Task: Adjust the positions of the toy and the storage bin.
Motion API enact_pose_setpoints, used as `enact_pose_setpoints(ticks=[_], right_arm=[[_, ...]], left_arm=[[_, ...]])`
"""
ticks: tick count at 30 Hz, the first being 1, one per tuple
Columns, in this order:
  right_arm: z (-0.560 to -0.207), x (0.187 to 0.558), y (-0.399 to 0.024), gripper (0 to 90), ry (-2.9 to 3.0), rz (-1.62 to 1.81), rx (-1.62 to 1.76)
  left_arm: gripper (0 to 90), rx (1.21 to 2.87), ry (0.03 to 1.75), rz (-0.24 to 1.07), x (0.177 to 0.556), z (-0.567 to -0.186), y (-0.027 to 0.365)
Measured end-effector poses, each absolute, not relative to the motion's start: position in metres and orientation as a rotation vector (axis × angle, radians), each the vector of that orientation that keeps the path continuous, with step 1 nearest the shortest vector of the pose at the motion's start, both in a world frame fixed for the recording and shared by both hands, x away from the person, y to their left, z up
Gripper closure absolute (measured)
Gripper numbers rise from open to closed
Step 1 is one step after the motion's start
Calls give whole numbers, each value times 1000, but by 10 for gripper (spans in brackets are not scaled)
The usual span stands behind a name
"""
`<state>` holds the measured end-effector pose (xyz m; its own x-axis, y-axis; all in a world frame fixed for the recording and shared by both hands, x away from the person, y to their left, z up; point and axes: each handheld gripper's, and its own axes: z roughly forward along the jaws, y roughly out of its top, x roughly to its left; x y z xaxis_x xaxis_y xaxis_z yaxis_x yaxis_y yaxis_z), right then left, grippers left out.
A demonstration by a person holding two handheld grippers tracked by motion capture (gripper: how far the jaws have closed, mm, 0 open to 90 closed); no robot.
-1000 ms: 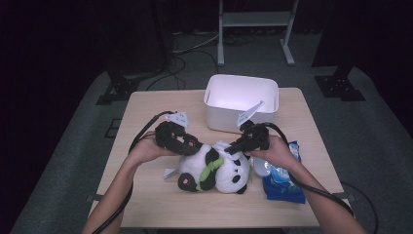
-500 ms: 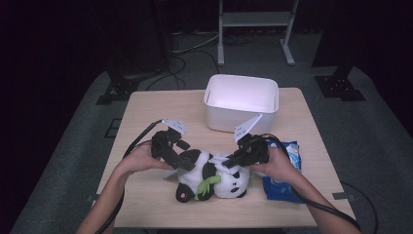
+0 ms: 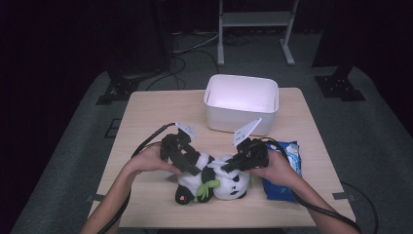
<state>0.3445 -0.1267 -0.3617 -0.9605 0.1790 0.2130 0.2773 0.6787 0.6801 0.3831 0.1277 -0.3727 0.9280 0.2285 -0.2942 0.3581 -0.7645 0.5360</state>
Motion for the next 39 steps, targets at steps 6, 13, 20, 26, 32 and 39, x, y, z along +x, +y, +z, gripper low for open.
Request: enact_pose_setpoints(ticks=[6,13,20,26,32,39], right_arm=[[-360,343,-127,826,-2771,-1151,-370],[-356,350,-131,826,-2777,-1160,-394],[-351,362,-138,825,-2799,-1173,-439],[-340,381,-139,822,-2835,-1199,-488],[-343,395,-141,822,-2820,-1208,-543],[-353,385,-138,824,-2795,-1197,-522]], left_arm=[[151,2489,394,-245,381,-374,127],[317,2493,331,-94,381,-368,125],[335,2485,322,52,385,-363,117],[329,2471,296,231,388,-356,117],[281,2426,326,173,386,-364,128],[181,2405,344,112,381,-362,130]])
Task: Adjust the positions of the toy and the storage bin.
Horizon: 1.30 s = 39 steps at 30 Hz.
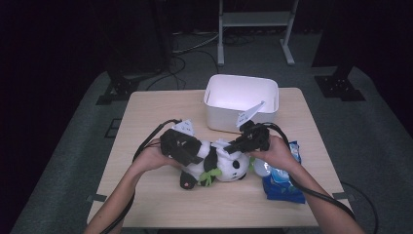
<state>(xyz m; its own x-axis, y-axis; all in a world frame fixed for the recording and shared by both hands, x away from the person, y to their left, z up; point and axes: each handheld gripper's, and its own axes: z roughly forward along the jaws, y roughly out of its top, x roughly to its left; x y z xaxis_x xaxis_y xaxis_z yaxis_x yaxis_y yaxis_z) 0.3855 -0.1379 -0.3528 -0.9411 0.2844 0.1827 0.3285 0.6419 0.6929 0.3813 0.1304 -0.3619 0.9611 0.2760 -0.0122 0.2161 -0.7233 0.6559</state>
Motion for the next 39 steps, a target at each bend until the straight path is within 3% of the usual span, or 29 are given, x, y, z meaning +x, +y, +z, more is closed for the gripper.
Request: enact_pose_setpoints(ticks=[7,27,39], right_arm=[[-358,373,-141,827,-2786,-1213,-515],[-360,351,-139,827,-2819,-1209,-485],[-360,349,-138,826,-2812,-1201,-464]], left_arm=[[127,2436,314,98,372,-356,125],[98,2497,244,107,354,-345,119],[114,2384,238,41,350,-327,126]])
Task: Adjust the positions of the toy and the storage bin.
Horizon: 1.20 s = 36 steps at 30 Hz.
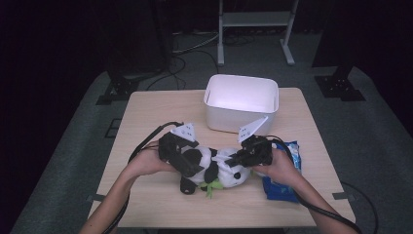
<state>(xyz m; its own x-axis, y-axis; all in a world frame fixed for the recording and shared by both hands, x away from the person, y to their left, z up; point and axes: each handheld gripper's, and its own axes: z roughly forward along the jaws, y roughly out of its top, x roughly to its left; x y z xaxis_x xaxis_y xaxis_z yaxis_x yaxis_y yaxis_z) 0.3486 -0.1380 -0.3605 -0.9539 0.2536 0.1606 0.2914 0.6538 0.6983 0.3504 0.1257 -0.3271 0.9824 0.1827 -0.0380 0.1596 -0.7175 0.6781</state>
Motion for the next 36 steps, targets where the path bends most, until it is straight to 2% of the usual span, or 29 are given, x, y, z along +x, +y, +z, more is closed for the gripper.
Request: enact_pose_setpoints(ticks=[12,21,36], right_arm=[[-356,340,-136,824,-2834,-1157,-433],[-342,338,-125,821,-2859,-1152,-389],[-340,344,-78,820,-2876,-1142,-299]], left_arm=[[125,2408,298,48,354,-326,145],[127,2390,334,-53,352,-349,151],[136,2380,316,32,345,-362,146]])
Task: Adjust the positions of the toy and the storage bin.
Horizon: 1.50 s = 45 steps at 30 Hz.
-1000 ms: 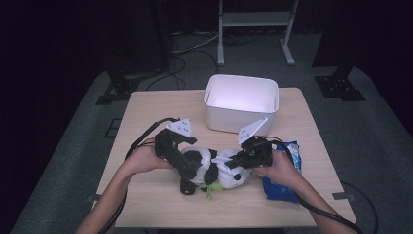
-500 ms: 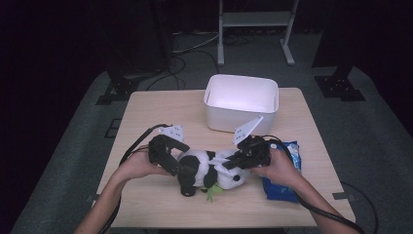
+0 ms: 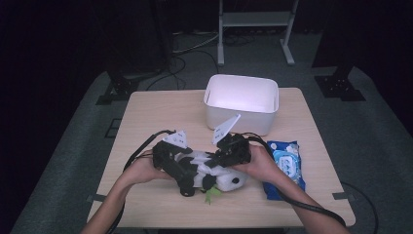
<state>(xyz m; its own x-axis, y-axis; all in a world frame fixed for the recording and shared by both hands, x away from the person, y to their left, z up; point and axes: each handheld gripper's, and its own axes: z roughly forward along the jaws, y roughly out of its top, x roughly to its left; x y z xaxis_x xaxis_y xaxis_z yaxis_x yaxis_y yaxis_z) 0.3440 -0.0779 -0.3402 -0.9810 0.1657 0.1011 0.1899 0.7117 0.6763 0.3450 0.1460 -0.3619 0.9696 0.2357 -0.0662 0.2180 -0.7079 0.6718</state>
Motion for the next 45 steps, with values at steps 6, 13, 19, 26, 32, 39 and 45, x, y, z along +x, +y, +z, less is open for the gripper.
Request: enact_pose_setpoints(ticks=[6,13,19,26,32,39,45], right_arm=[[-339,344,-93,817,-2904,-1119,-333],[-335,342,-121,813,-2902,-1161,-388],[-332,340,-139,813,-2903,-1171,-461],[-339,342,-168,812,-2883,-1178,-567],[-347,342,-186,811,-2868,-1163,-637],[-342,340,-182,816,-2868,-1170,-616],[-332,342,-154,821,-2884,-1185,-509]], left_arm=[[140,2375,312,36,344,-362,147],[140,2389,308,36,344,-361,145],[139,2397,310,33,344,-360,145],[139,2388,313,30,344,-361,145],[138,2389,295,40,344,-360,144],[139,2378,287,42,343,-361,144],[139,2380,278,52,343,-362,141]])
